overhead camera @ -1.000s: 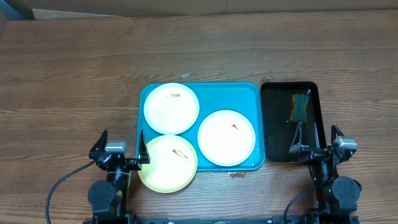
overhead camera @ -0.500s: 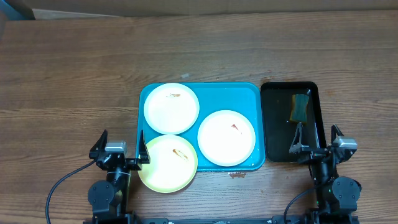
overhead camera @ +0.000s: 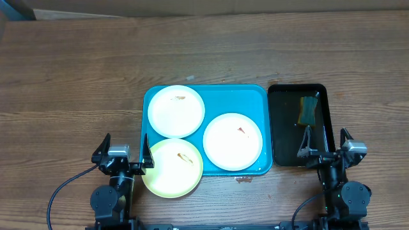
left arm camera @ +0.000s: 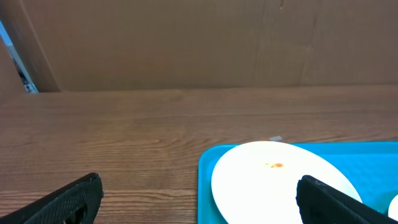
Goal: Clean dirty plates on tray and stack at the side
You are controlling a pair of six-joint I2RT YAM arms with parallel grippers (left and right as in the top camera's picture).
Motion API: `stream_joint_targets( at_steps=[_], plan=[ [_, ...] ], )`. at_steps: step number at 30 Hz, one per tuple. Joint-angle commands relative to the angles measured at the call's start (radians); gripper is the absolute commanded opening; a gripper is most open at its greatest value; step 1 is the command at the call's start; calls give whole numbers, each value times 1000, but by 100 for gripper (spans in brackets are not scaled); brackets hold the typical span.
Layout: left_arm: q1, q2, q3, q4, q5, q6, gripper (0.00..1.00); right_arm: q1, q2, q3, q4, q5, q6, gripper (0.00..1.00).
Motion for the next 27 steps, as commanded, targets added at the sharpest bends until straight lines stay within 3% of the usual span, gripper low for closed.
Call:
stream_joint_targets(
  at_steps=[1, 9, 15, 22, 27],
  plan=[
    [1, -9, -3, 1, -10, 19, 100, 5, -8, -4, 5, 5, 91, 100],
    [1, -7, 124, -119, -2, -46, 100, 5, 44, 182, -159, 2, 89, 100],
    [1, 108, 347, -288, 12, -44, 100, 5, 302, 444, -290, 1, 38, 100],
    [1, 478, 694, -513, 134, -43, 100, 5, 682, 810, -566, -81, 28, 100],
    [1, 810, 1003, -790, 286, -41, 100, 5, 923, 1088, -833, -140, 29, 100]
  ],
)
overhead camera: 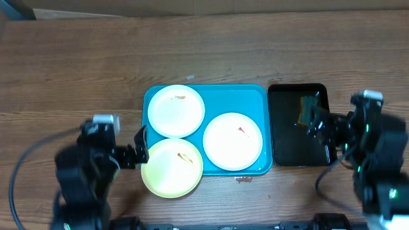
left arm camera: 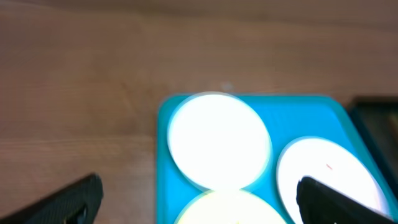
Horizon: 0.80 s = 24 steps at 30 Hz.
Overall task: Clean dirty plates on tray and stack at the side
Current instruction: 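Move the left gripper to the gap between the white plates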
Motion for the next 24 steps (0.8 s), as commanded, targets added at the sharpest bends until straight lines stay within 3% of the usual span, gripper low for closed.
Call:
stream_joint_targets(
  at_steps=[1, 6, 9, 12, 16, 17, 20, 24],
  plan=[
    [1, 198, 192, -99, 186, -10, 100, 5, 116, 174, -107, -84, -8, 100],
    [-2, 412, 304, -185, 538, -72, 100, 5, 219, 259, -204, -108, -5, 100],
    [-37, 509, 291, -184, 607, -95, 95, 5, 256, 259, -225, -106, 25, 87],
    [-114, 581, 275, -182, 520, -117, 83, 5, 299, 259, -242, -106, 39, 81],
    [-259, 649, 271, -180, 291, -238, 46, 5, 362, 259, -269, -106, 38, 80],
    [-294, 663, 271, -177, 246, -274, 43, 5, 377, 259, -276, -106, 38, 79],
    [-404, 707, 271, -160, 108, -365, 52, 5, 428, 259, -287, -106, 38, 80],
    [-524, 758, 271, -134, -37, -435, 51, 5, 486, 259, -294, -106, 38, 79]
  ],
)
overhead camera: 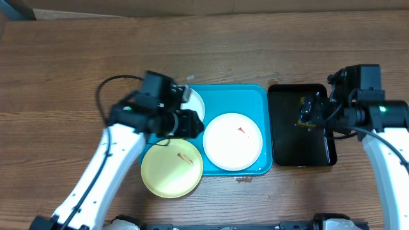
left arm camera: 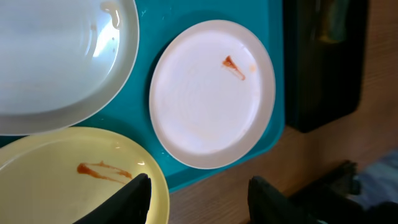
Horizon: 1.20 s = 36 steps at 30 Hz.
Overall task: Clean dirty plates on tray and stack at the side
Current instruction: 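Move the left gripper to the gap between the white plates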
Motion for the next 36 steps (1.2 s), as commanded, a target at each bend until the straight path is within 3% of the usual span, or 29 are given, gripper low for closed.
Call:
stream_joint_targets(
  at_steps=[1, 5, 14, 36],
  plan=[
    [-92, 48, -8, 25, -225, -108, 47, 5, 36, 23, -3, -5, 7, 80],
    [-167, 114, -8, 63, -315, -146, 37, 5, 68, 23, -7, -5, 7, 80],
    [-222, 312, -8, 136, -315, -170, 27, 5, 87, 22, -8, -5, 7, 79],
    [-221, 407, -7, 197, -359, -169, 28, 5, 87, 22, -8, -5, 7, 80]
  ],
)
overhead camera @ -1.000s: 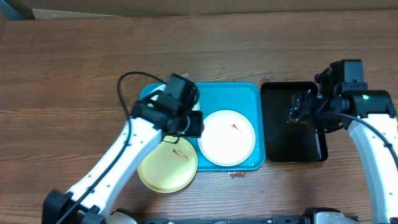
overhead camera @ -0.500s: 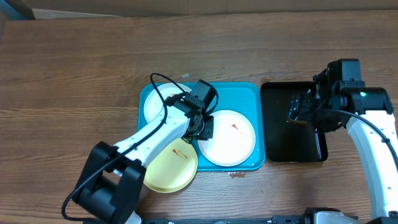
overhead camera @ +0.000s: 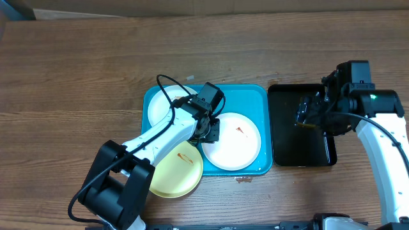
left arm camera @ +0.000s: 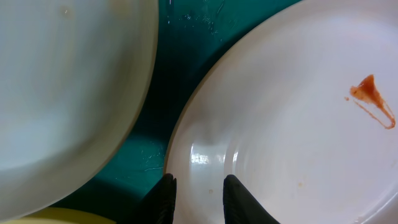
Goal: Clean dirty plates on tray and stack at the side
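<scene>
Three dirty plates are in view around the teal tray (overhead camera: 255, 96). A white plate (overhead camera: 239, 144) with a red smear (left arm camera: 372, 99) lies at its right. A second white plate (overhead camera: 165, 110) lies at the back left. A yellow plate (overhead camera: 182, 171) with a smear overhangs the front left corner. My left gripper (left arm camera: 200, 196) is down at the smeared white plate's left rim. One finger is over the tray, the other on the plate, a narrow gap between them. My right gripper (overhead camera: 307, 114) is over the sponge in the black tray (overhead camera: 287, 150); the sponge is mostly hidden.
A small red spot (overhead camera: 243, 179) marks the wooden table just in front of the teal tray. My left arm crosses over the back-left plate and the yellow plate. Bare wood lies to the left of the tray and behind it.
My left gripper has moved right and down from above the plates to the right white plate's left rim, and its fingers are closer together. The right gripper stays over the sponge.
Both arms were parked at the table's front edge with the left gripper wide open. Then both were raised, the right near the black tray. Then the left hung above the plates and the right over the sponge. Now the left straddles the right plate's rim.
</scene>
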You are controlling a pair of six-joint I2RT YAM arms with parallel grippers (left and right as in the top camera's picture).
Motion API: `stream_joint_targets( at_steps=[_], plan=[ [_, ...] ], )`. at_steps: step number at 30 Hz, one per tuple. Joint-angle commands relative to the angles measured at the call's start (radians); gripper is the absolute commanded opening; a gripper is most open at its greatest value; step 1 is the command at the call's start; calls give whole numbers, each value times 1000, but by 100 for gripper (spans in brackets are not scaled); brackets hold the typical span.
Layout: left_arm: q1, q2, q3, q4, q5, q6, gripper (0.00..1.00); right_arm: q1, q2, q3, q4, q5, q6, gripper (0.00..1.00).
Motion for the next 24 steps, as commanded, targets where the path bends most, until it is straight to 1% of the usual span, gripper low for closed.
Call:
stream_joint_targets(
  at_steps=[1, 5, 6, 14, 19, 24],
  plan=[
    [-3, 18, -6, 6, -27, -17, 28, 5, 1, 22, 5, -5, 5, 80],
    [-3, 17, 3, 6, -27, -13, 29, 5, 1, 22, 8, -5, 5, 80],
    [-3, 17, 11, -1, -26, -13, 31, 5, 1, 22, 8, -5, 5, 80],
    [9, 17, 74, -63, -26, -1, 33, 5, 1, 22, 7, -5, 5, 80],
    [9, 17, 74, -82, -29, 6, 33, 5, 1, 22, 8, -5, 5, 80],
    [8, 17, 67, -115, -77, 5, 32, 5, 1, 22, 7, -5, 5, 80]
  ],
)
